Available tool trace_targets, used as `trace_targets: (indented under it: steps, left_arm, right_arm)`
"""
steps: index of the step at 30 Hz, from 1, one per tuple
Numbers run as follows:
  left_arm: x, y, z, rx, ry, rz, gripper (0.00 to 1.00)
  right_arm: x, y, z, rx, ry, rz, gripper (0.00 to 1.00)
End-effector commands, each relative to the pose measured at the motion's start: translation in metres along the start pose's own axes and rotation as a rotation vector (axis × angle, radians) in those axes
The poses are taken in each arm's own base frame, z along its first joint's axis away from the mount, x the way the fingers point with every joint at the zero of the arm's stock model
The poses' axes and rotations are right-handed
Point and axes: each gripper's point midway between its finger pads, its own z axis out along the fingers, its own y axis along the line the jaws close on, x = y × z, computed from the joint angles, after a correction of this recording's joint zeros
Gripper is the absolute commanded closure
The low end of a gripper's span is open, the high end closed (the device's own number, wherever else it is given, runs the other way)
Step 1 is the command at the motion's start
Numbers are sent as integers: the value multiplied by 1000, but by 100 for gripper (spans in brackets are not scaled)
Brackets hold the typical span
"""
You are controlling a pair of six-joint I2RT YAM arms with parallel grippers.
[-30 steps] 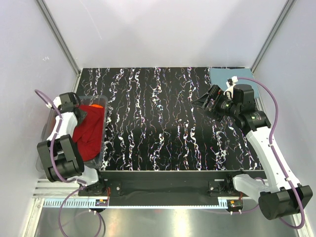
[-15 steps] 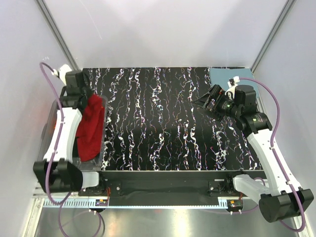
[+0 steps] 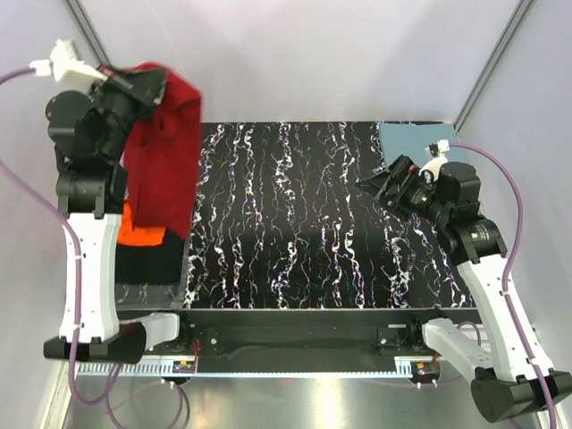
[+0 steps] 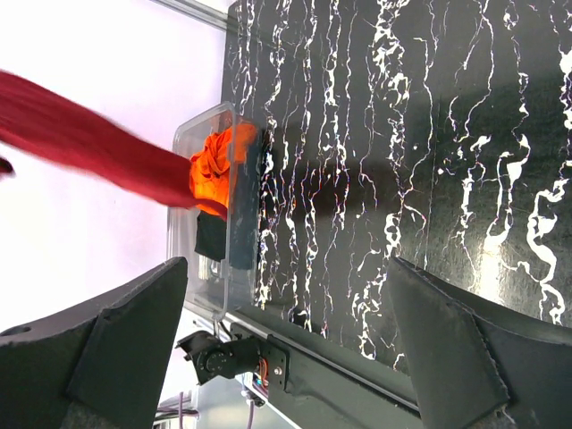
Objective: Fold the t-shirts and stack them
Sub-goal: Move the tshirt to the center of the board, then flatten the tshirt out
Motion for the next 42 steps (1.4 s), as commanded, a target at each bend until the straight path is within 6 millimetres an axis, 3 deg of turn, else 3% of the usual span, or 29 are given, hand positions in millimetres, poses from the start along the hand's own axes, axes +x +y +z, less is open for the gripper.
trace_targets:
  steps: [1, 2, 5, 7, 10, 11, 13, 14, 15, 16, 17, 19, 20, 23, 24, 26, 28, 32, 36, 38, 42]
  left_arm:
    - [3, -120, -22, 496, 129, -67, 100]
    - [2, -144, -34, 576, 126, -62, 100]
    - [10, -169, -54, 710, 129, -58, 100]
    - [17, -170, -57, 730, 139, -70, 100]
    - [53, -150, -57, 707, 235, -90, 100]
    - [88, -129, -56, 668, 309, -115, 100]
    - [137, -98, -56, 592, 397, -130, 100]
    - [193, -62, -61, 498, 510, -145, 100]
    - [221, -43, -66, 458, 569, -145, 96]
    - [270, -4, -77, 360, 674, -156, 89]
    - [300, 19, -90, 279, 759, -163, 81]
    - [353, 71, -114, 146, 878, -152, 78]
    - [370, 87, -128, 91, 936, -141, 74]
    - [392, 127, -151, -31, 1005, -60, 66]
    - [392, 135, -152, -56, 1000, -19, 56]
    - [386, 143, -153, -88, 989, 46, 50]
    - [379, 144, -147, -99, 973, 85, 38]
    - [389, 157, -144, -144, 1027, 133, 34]
    - [410, 166, -141, -179, 1096, 112, 34]
    - [424, 174, -143, -207, 1143, 104, 34]
    - [441, 180, -148, -237, 1186, 105, 34]
  right_arm:
    - [-13, 13, -6, -35, -57, -25, 0]
    - [-13, 13, -7, -34, -65, -25, 0]
    - [-14, 13, -10, -30, -83, -11, 0]
    - [-12, 10, -10, -20, -83, 20, 0]
    - [-7, 4, -7, -10, -67, 53, 1]
    - [-5, 1, -6, 2, -67, 66, 1]
    - [2, -15, 0, 41, -59, 93, 1]
    - [4, -23, 2, 64, -60, 101, 2]
    - [8, -30, 5, 83, -49, 109, 2]
    - [17, -44, 10, 115, -27, 120, 2]
    - [22, -54, 15, 144, -10, 130, 3]
    - [38, -78, 23, 207, 35, 153, 4]
    - [44, -92, 29, 250, 53, 167, 4]
    - [69, -135, 41, 377, 114, 231, 6]
    - [77, -147, 44, 416, 131, 249, 8]
    - [84, -168, 52, 501, 150, 282, 8]
    - [81, -175, 58, 541, 146, 294, 9]
    - [57, -202, 71, 674, 73, 272, 11]
    - [15, -234, 72, 790, -56, 368, 17]
    - [11, -251, 76, 851, -64, 382, 20]
    - [-6, -268, 95, 875, -67, 353, 21]
